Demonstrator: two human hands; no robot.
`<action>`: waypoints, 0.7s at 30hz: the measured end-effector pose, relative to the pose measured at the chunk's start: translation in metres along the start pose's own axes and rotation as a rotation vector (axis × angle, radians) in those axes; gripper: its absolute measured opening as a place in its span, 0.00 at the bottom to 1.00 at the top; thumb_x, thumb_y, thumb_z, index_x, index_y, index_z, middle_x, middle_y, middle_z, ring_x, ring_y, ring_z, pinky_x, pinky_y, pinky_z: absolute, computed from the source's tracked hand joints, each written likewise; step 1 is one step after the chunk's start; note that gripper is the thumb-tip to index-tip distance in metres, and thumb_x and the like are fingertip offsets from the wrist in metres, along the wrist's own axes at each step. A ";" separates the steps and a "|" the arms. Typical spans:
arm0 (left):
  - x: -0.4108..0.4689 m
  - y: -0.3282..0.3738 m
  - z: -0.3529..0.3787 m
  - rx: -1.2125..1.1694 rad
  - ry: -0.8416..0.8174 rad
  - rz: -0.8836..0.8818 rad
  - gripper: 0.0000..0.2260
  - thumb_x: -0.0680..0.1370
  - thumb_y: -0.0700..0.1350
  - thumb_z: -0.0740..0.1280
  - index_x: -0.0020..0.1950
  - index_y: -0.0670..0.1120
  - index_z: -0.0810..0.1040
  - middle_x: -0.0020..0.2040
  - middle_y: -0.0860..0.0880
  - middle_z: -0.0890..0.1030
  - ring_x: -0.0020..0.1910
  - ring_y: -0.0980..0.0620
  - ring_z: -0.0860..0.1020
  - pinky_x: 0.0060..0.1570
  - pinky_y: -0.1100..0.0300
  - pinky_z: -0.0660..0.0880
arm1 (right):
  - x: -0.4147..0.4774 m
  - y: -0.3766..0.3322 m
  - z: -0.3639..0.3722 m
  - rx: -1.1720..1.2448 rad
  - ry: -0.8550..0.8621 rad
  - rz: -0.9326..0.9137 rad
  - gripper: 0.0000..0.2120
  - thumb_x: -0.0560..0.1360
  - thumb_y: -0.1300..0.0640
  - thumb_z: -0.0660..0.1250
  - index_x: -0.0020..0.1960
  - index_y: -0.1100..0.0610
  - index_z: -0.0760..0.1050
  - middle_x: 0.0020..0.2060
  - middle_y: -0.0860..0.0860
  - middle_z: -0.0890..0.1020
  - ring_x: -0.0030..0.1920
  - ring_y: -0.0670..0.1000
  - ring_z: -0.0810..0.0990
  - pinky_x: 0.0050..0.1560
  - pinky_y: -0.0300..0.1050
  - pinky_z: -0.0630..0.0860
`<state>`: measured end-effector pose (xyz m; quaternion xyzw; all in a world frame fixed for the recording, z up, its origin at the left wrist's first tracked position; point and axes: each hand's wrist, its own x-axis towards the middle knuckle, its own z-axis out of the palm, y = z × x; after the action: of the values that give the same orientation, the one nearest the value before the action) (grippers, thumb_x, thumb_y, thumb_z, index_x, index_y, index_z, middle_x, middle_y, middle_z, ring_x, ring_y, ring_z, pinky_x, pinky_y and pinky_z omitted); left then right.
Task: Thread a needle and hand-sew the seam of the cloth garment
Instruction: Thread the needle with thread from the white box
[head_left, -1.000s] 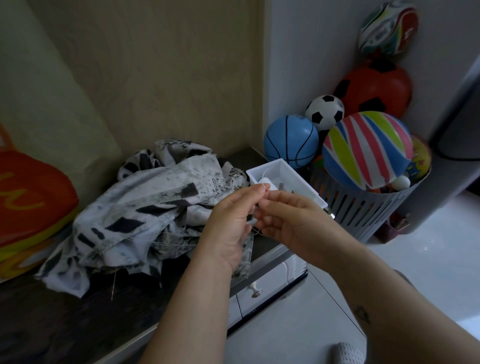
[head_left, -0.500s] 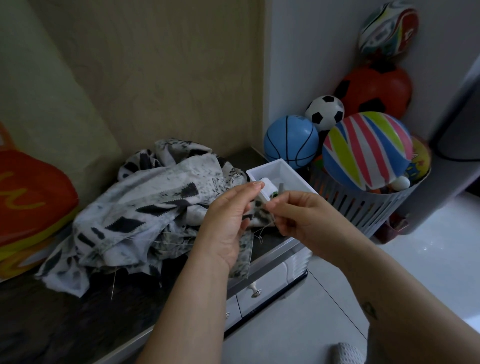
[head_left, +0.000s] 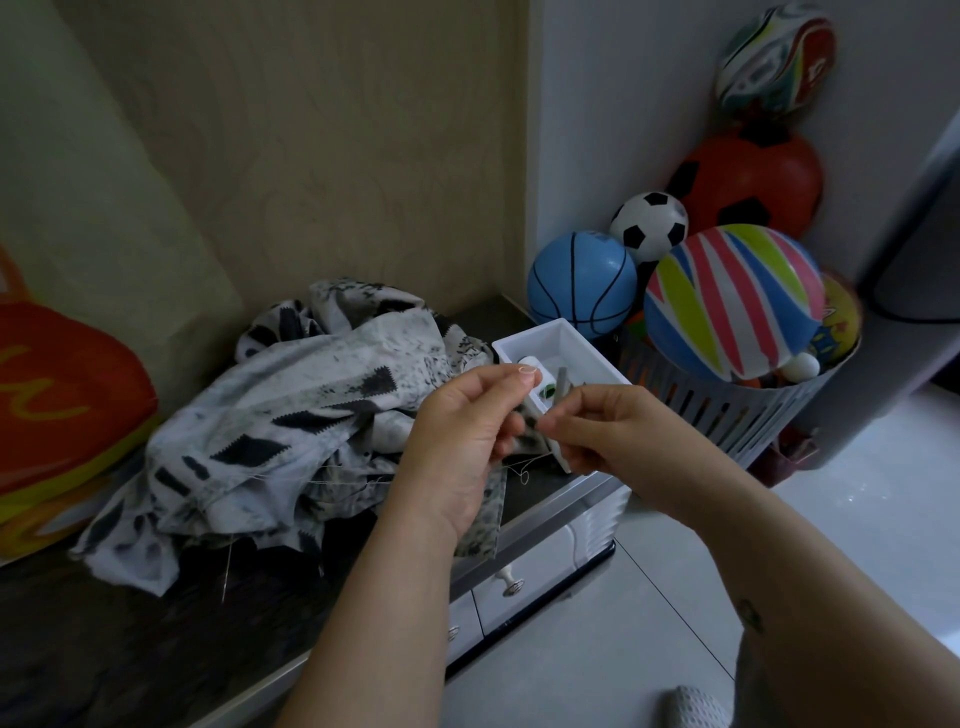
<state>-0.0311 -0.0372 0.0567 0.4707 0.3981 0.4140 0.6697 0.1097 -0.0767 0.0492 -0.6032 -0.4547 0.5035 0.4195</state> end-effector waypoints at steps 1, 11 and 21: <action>-0.001 0.000 0.000 0.016 -0.019 0.005 0.11 0.75 0.41 0.68 0.35 0.52 0.85 0.41 0.48 0.82 0.30 0.60 0.75 0.29 0.68 0.69 | 0.000 0.000 -0.001 -0.020 0.000 0.000 0.05 0.73 0.58 0.69 0.40 0.57 0.78 0.27 0.47 0.78 0.30 0.45 0.75 0.40 0.41 0.75; -0.003 -0.002 0.002 0.327 -0.019 0.156 0.03 0.77 0.41 0.68 0.47 0.48 0.81 0.40 0.52 0.85 0.41 0.58 0.83 0.37 0.69 0.76 | -0.005 -0.010 -0.010 0.058 0.204 -0.193 0.06 0.74 0.59 0.67 0.45 0.51 0.81 0.38 0.47 0.84 0.39 0.47 0.80 0.49 0.46 0.77; -0.001 -0.004 0.002 0.346 -0.050 0.188 0.05 0.76 0.41 0.69 0.43 0.51 0.81 0.36 0.56 0.84 0.39 0.60 0.82 0.38 0.69 0.76 | -0.005 -0.009 -0.004 -0.053 0.220 -0.253 0.03 0.73 0.57 0.68 0.43 0.53 0.80 0.35 0.47 0.84 0.36 0.43 0.81 0.40 0.35 0.78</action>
<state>-0.0290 -0.0398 0.0537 0.6240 0.4009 0.3885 0.5467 0.1121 -0.0800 0.0595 -0.6034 -0.4913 0.3654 0.5109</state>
